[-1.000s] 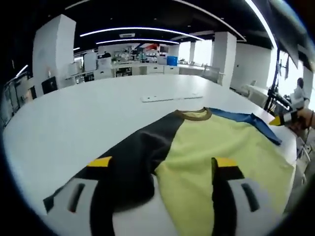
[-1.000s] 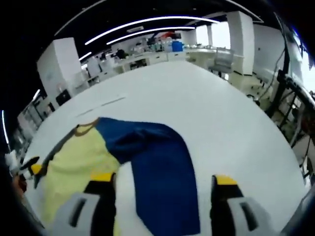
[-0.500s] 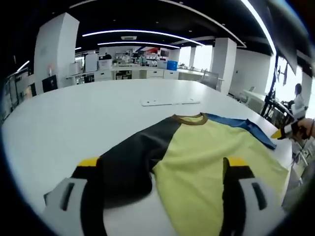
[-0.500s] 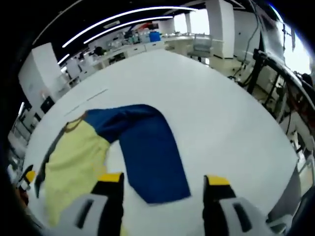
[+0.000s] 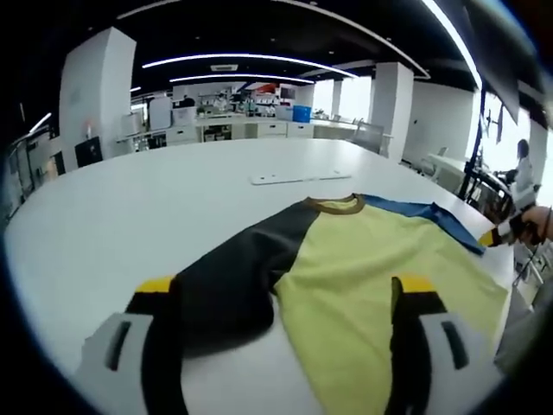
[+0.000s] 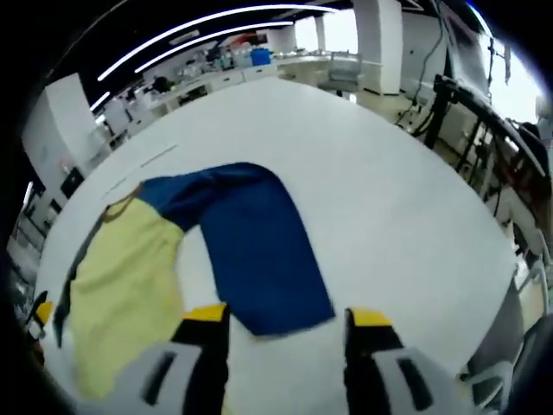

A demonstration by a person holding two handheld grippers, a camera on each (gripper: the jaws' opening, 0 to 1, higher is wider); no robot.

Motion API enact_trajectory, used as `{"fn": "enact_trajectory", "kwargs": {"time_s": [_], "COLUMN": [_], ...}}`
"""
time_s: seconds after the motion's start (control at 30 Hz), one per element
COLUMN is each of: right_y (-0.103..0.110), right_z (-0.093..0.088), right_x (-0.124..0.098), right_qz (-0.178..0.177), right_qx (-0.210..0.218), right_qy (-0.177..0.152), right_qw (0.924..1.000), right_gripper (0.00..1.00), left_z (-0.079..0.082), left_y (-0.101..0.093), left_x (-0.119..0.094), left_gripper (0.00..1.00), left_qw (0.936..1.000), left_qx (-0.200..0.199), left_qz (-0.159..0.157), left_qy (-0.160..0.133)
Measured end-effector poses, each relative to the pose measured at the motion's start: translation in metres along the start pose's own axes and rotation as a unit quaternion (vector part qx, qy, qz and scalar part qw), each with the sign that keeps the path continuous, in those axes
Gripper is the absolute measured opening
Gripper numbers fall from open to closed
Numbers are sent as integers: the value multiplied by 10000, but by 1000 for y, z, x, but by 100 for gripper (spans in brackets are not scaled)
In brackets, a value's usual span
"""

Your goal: Fold the garment on the visible template until the final outline fits inside the template.

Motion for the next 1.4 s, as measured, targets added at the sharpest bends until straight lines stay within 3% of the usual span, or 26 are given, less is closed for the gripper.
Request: {"fn": "enact_trajectory", "kwargs": {"time_s": [0.1,0.4,0.6,0.77,0.97,1.4], "right_y": [0,1,-2,-7,-18,-71], "right_z": [-6,-5,-3,2,7,35], "right_x": [2,3,7,10,7,14], "right_qz": [-94,-396,-359,-309,-326,-581], "right_qx": [9,82,325,445,375,71], "right_qy": [67,-129,-330,-401,-424,-515], "right_qw": [9999,9991,9983,9977,9979,9970], "right_gripper": [42,38,14,5,0,0], "left_z": [1,-3,-1,1,3,9], "left_y": [-1,4,1,0,1,-6], "left_x": [-2,-2,-4,-5,-5,-7], "left_gripper": [97,93,92,91,90,91], "left_qw": [10000,9998,9997,9997,9995,9995], "left_qx": [20,169,208,213,277,315], "left_qz": [31,98,115,119,132,-2], "left_qy": [-11,54,57,44,46,-11]}}
Point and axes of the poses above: the point that each gripper's makers call its tool centre point, and the gripper's own axes: x roughly forward along the fingers, y roughly to its left, z roughly out of its top, the point moved 4 cm from there along -x, roughly backward along the fingers, and after that the axes turned 8 degrees about -x, right-handed, at the moved point
